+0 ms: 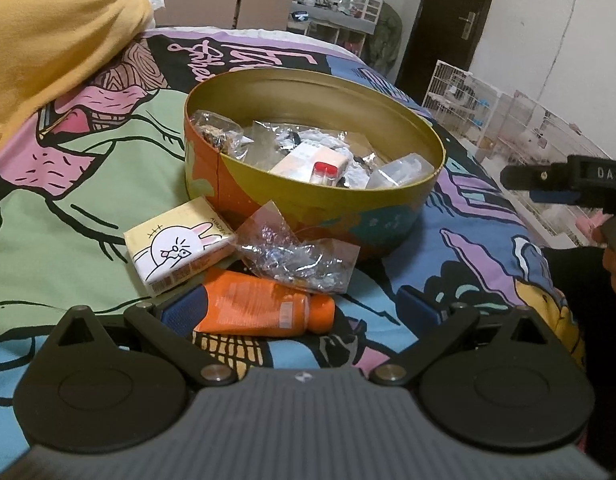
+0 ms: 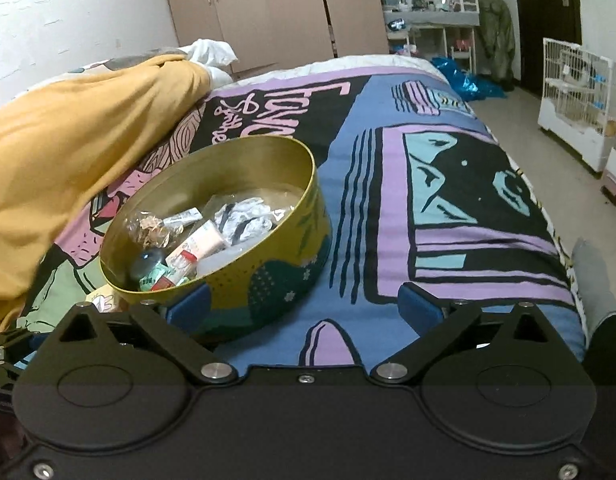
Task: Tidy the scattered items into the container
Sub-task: 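Move the left gripper onto the clear plastic bag beside the tin, then close the left gripper on the clear bag and lift it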
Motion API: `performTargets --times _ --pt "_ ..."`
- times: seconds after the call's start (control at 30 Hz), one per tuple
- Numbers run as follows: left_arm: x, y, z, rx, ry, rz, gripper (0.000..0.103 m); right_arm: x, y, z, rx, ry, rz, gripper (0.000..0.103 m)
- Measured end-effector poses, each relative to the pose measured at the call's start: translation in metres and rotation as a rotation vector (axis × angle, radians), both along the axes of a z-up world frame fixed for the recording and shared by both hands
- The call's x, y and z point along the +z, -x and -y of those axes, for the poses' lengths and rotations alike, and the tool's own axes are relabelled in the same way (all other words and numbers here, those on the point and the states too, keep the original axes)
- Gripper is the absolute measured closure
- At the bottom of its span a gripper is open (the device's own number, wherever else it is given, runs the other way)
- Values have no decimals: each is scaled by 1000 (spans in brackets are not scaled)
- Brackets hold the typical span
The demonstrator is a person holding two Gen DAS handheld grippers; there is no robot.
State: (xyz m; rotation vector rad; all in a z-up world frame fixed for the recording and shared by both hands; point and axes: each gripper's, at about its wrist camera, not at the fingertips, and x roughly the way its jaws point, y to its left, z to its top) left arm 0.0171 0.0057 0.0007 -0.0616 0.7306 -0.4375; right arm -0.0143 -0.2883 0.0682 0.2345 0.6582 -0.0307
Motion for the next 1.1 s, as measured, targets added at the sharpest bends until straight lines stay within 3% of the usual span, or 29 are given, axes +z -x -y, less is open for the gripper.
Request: performTargets --times 0.37,0.53,0.6,0.7,0.77,0.87,1.1 --pt "1 -17 24 7 3 33 0 -9 -6 -7 17 1 -33 2" --pt "-4 -23 34 3 -44 56 1 -10 -7 -4 -3 -9 -39 2" --pt "-5 -25 36 6 -70 60 8 -11 -6 -2 -7 -18 -41 2" --pt "-6 -30 35 31 -97 42 25 -11 -7 -2 -7 -20 -42 2" --pt "-7 -34 31 70 -112 25 58 -12 -7 -2 -4 -16 -45 2" --pt "-7 -41 23 110 -100 -44 72 -12 -7 -3 0 -12 -47 2" --pt "7 -27 14 137 -79 -62 79 -13 -8 -4 -2 -19 -59 2"
